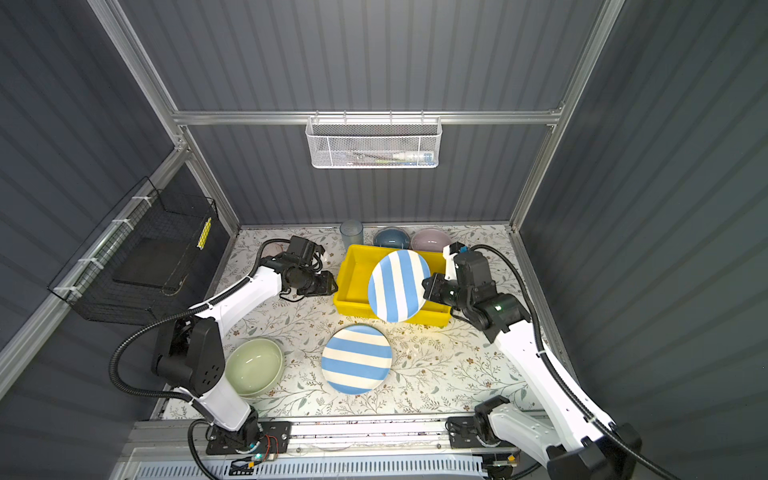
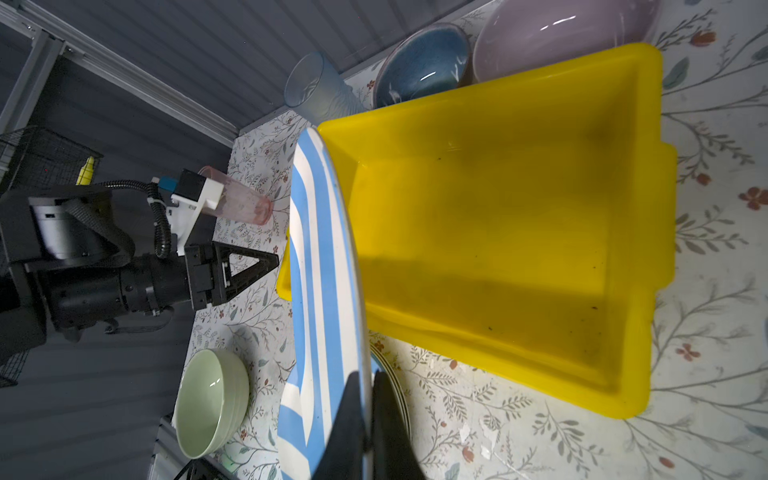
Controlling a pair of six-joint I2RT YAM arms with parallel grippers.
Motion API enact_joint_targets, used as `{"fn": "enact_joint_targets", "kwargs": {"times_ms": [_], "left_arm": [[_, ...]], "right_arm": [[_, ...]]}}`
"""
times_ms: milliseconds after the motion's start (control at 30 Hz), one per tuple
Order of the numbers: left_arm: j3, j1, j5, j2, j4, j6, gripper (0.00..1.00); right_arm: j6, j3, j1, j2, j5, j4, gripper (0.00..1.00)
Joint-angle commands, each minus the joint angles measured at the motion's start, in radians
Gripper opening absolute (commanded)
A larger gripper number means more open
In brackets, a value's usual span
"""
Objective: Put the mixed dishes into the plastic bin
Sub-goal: 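Lift the top striped plate with the right gripper while the left releases, then lower the plate into the yellow bin while the left gripper holds the rim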
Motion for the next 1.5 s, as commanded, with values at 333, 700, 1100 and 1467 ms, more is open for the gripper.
{"fn": "enact_joint_targets", "kwargs": {"times_ms": [333, 700, 1100, 1467], "left_arm": [[0.041, 0.003, 0.11, 0.105, 0.037, 0.007, 0.33], [0.03, 0.003, 0.124, 0.103, 0.049, -0.015, 0.28], [0.02, 0.003, 0.144, 0.098, 0.071, -0.031, 0.25], [0.007, 0.003, 0.184, 0.084, 0.083, -0.042, 0.24]], "right_arm": [[-0.018, 0.123, -0.071, 0.309, -0.04, 0.216, 0.0], [0.078, 0.149, -0.055, 0.54, -0.116, 0.361, 0.0], [0.168, 0.135, -0.023, 0.692, -0.182, 0.507, 0.0], [0.19, 0.138, -0.004, 0.783, -0.204, 0.55, 0.03]]}}
